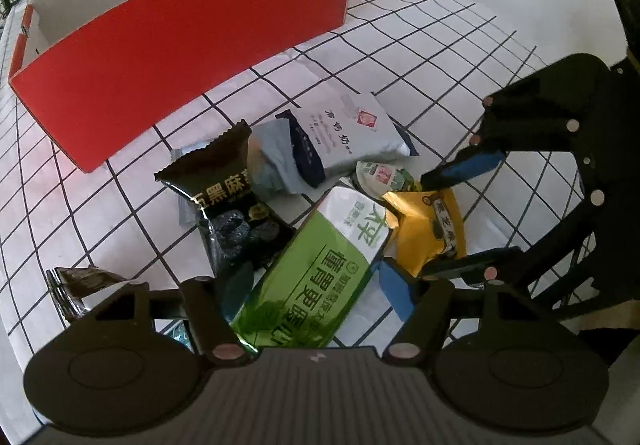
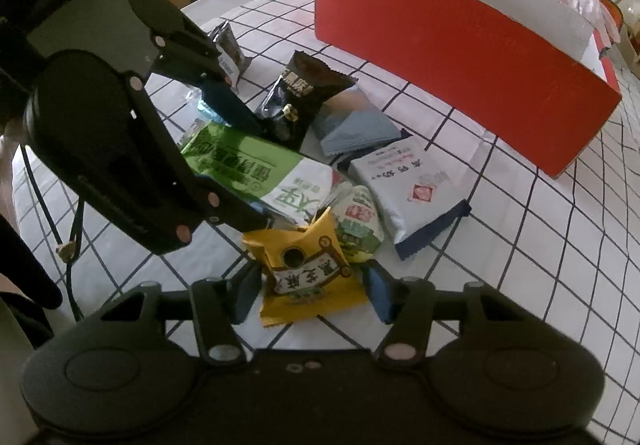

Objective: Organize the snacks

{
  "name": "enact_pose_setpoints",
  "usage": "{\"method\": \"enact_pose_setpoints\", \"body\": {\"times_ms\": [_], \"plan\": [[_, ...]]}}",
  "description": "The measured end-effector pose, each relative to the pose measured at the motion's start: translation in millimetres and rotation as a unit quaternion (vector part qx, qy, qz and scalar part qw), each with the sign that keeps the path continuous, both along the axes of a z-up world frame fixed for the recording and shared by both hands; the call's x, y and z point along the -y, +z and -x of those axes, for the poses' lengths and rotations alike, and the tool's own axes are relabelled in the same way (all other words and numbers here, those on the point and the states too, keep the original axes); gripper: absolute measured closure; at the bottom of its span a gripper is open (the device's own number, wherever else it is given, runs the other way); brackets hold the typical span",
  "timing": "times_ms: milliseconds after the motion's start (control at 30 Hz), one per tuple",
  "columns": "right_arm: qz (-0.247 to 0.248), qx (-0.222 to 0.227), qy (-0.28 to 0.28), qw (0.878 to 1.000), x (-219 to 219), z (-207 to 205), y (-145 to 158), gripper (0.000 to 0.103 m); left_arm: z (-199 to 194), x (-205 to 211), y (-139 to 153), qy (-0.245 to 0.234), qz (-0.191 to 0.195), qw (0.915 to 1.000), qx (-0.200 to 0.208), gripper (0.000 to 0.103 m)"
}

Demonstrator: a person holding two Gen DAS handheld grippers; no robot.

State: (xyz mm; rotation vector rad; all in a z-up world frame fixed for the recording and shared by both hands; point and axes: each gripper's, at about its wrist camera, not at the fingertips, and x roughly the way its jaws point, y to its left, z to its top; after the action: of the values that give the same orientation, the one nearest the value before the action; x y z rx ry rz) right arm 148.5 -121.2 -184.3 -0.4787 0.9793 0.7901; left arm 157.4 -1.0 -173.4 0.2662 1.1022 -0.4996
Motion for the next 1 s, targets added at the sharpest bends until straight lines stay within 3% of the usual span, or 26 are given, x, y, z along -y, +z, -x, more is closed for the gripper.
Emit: {"method": "enact_pose_setpoints", "body": {"times_ms": [133,267,633,767,1000], "plan": [[-0.008,-0.002,-0.016,1.0,2.2,1.1,0.5,0.054,3.8,1.0,1.6,0.015,0.001,0.9999,0.0,0.05],[-0.013,-0.001,-0.04,0.999,4.3,4.7,1.0,0.055,10.4,-0.2,2.2,0.037,0.003,0.9993,0.0,0.055],[-0.042,-0.014,-0.148,0.988,23.3,8.7,2.9,0.057,18.7,-23.1,4.4,0.117,0.07,0.9903,-0.027,0.057],[-0.05,-0.015,-0.17,0.984,29.8,11.0,6.7,0.058,25.2,-35.9,7.4,0.146,0.104,0.983,-0.039,0.06],[-0.067,-0.003,-0.193,0.979,34.2,17.8,20.9,0.058,39.6,-49.1,19.0,0.168,0.128,0.9771,-0.026,0.061]]}}
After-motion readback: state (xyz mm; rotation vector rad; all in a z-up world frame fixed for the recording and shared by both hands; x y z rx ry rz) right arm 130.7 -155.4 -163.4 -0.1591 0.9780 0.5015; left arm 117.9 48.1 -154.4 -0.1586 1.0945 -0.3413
